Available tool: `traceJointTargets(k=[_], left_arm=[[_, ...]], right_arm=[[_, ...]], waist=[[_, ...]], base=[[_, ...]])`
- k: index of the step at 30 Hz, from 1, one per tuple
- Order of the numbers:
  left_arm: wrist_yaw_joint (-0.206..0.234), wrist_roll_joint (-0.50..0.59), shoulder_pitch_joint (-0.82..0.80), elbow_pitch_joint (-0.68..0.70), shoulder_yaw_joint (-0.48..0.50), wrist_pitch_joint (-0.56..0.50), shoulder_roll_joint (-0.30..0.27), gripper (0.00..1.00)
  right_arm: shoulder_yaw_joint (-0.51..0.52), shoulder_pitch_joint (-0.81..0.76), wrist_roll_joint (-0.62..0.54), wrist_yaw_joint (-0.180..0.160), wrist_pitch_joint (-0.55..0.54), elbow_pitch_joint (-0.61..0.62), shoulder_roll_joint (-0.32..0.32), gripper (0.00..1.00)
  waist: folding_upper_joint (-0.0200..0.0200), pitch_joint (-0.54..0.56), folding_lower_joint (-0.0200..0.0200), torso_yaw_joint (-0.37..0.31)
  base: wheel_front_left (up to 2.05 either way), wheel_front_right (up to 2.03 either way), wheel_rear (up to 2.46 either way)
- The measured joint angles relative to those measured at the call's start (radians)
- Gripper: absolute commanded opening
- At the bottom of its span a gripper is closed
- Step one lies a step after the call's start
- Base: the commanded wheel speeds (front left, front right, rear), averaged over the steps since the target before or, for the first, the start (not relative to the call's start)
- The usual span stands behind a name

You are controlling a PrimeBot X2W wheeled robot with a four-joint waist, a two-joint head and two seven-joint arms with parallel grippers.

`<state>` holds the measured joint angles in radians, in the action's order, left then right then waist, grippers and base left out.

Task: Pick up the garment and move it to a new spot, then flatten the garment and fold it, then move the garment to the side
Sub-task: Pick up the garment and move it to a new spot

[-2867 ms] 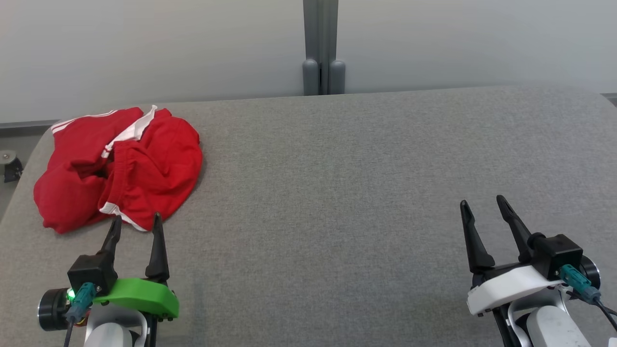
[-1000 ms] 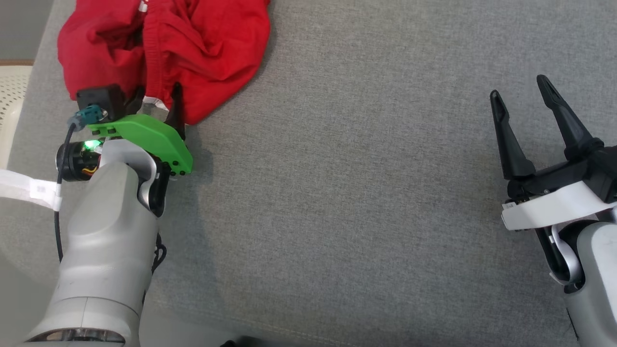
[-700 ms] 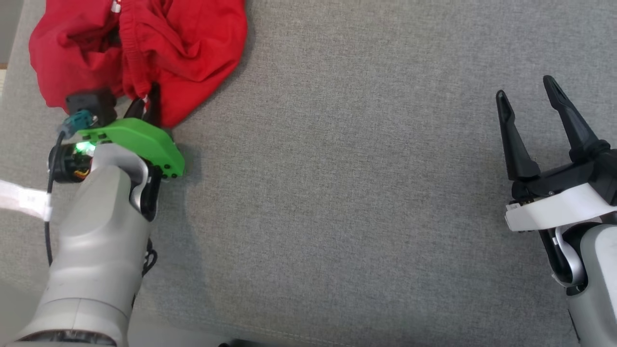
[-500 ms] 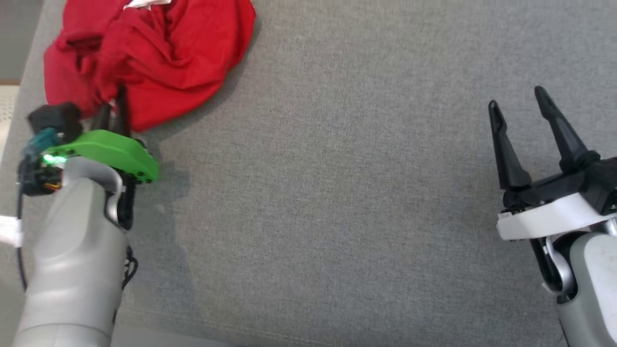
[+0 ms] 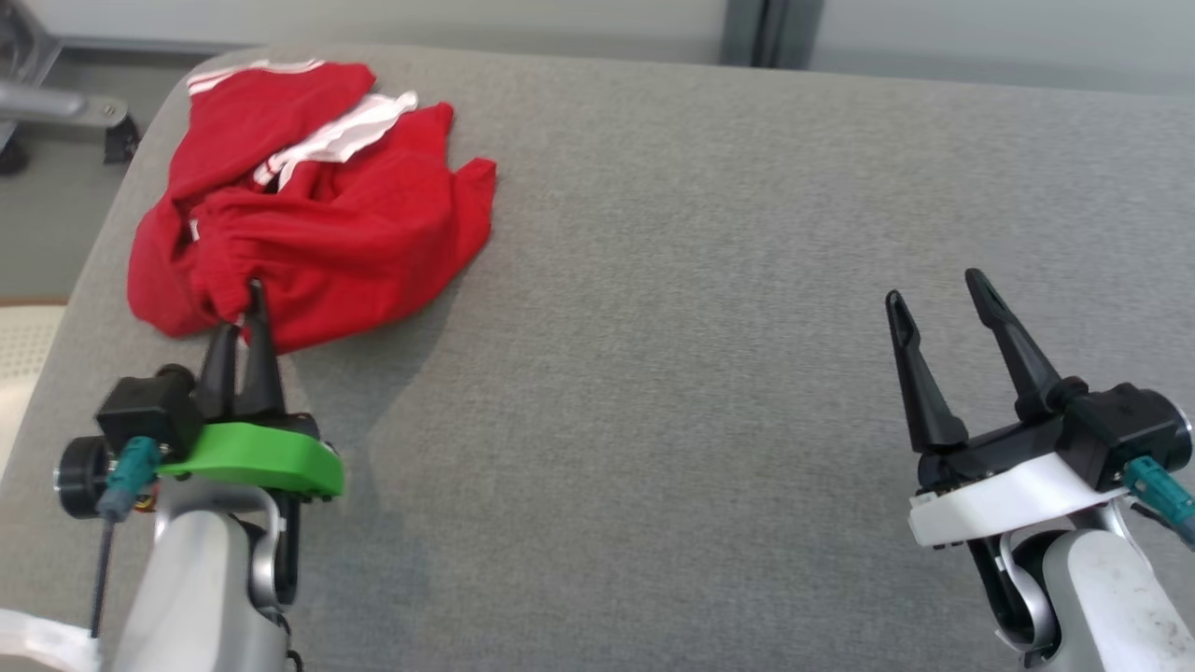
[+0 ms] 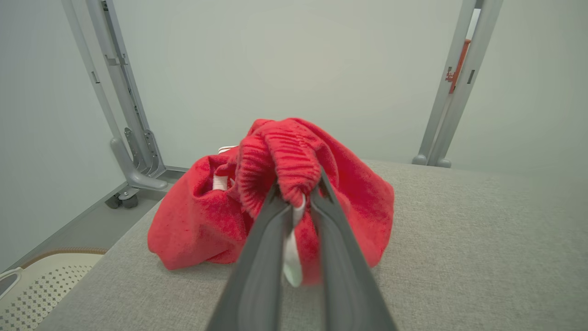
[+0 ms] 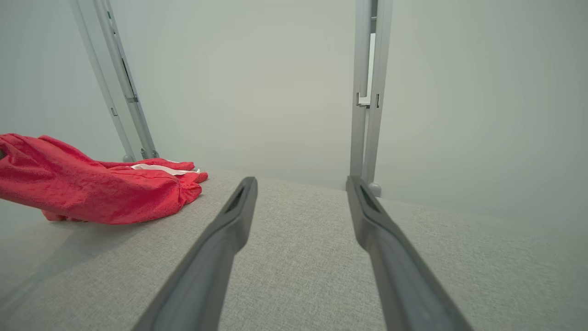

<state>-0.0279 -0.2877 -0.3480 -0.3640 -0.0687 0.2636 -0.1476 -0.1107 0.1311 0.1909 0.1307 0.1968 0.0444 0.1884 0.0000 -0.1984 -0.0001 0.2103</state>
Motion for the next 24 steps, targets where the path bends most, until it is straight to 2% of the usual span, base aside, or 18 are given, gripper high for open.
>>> traceJointTargets(k=[7, 16, 20, 24], left_arm=[[-0.037, 0.028, -0.003, 0.03, -0.127, -0.059, 0.046, 0.0], [-0.088, 0.044, -0.137, -0.044, -0.432, -0.114, 0.095, 0.0], [-0.096, -0.021, -0.189, -0.054, -0.599, -0.106, 0.099, 0.0], [-0.092, -0.093, -0.253, -0.038, -0.725, -0.085, 0.102, 0.0]], right_arm=[[-0.015, -0.006, 0.001, 0.0, -0.002, 0.013, -0.019, 1.0], [-0.001, 0.018, 0.019, 0.0, 0.033, -0.012, -0.051, 1.0], [0.003, 0.028, 0.027, 0.0, 0.047, -0.03, -0.07, 1.0], [0.008, 0.048, 0.03, 0.0, 0.057, -0.04, -0.077, 1.0]], waist=[[0.0, 0.045, 0.0, -0.09], [0.0, 0.029, 0.0, -0.26], [0.0, -0.012, 0.0, -0.343], [0.0, -0.065, 0.0, -0.4]], base=[[0.0, 0.0, 0.0], [0.0, 0.0, 0.0], [0.0, 0.0, 0.0], [0.0, 0.0, 0.0]])
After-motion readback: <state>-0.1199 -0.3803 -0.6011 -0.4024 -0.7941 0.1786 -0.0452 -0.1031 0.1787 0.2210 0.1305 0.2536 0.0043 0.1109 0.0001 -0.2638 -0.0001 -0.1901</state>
